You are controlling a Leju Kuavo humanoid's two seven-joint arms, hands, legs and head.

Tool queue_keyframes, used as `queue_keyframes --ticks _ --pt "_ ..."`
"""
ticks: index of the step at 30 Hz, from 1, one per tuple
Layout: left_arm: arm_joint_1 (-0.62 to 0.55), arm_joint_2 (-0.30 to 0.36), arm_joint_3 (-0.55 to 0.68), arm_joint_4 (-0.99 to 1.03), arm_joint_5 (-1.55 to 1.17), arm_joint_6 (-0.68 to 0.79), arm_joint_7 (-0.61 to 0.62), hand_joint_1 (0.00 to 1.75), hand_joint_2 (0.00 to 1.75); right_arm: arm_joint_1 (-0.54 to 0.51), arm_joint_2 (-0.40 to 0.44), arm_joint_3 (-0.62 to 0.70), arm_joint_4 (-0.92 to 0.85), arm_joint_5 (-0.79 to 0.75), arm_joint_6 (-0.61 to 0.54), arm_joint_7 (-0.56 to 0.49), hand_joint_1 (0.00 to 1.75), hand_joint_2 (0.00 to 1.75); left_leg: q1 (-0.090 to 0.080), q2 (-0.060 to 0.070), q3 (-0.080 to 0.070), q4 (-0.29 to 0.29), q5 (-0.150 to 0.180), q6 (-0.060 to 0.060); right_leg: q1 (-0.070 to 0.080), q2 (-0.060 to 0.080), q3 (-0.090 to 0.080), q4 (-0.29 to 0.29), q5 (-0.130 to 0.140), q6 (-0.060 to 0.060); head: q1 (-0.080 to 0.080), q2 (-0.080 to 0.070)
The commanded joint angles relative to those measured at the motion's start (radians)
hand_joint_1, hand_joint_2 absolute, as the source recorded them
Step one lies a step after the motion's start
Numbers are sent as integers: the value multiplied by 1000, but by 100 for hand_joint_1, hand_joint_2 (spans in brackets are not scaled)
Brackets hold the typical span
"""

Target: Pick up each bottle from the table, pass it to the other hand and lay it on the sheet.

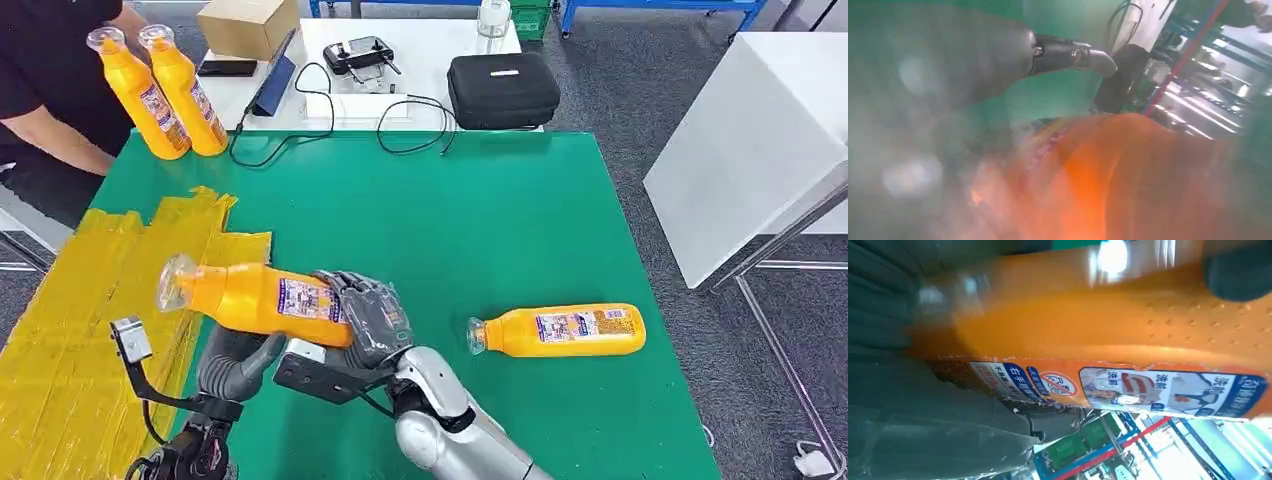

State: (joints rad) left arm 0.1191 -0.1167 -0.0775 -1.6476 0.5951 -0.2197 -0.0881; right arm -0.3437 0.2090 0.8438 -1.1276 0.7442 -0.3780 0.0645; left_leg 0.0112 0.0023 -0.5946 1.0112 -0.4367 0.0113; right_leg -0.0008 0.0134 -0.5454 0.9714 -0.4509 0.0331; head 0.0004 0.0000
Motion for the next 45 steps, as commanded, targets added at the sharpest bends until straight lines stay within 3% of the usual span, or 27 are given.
queue_keyframes --ticks 1,11,20,21,22,23,45 --pt "-29 16 58 29 -2 9 -3 0 175 -49 -8 114 33 -12 56 -15 175 175 0 0 1 -1 0 0 0 0 1 0 0 0 0 0" --pt "-23 18 93 7 -5 29 -15 0 175 -55 -15 190 11 -106 132 -23 175 175 0 0 1 -1 0 0 0 -1 1 0 0 0 0 0" --pt "-19 12 84 7 -4 24 -18 0 175 -63 -6 193 51 -138 134 -26 175 175 0 -1 3 -1 0 0 0 -2 2 -1 -1 -1 0 0" --pt "-17 11 84 5 -3 23 -20 28 175 -63 -7 192 50 -141 135 -25 175 175 0 -1 2 -1 0 0 0 -2 2 -1 0 -1 0 0" --pt "-15 10 85 3 -1 23 -22 157 175 -63 -7 191 51 -143 134 -25 175 175 0 -1 2 -1 0 0 0 -2 2 -1 0 -1 0 0" --pt "-13 8 86 -1 0 21 -25 175 175 -63 -8 191 52 -145 136 -23 175 175 0 -1 2 -1 0 0 0 -2 2 -1 0 -1 0 0" --pt "0 2 80 -26 8 10 -35 175 175 -64 -8 189 48 -159 156 -16 175 175 0 -1 1 -1 0 0 0 -2 1 -1 0 0 0 0"
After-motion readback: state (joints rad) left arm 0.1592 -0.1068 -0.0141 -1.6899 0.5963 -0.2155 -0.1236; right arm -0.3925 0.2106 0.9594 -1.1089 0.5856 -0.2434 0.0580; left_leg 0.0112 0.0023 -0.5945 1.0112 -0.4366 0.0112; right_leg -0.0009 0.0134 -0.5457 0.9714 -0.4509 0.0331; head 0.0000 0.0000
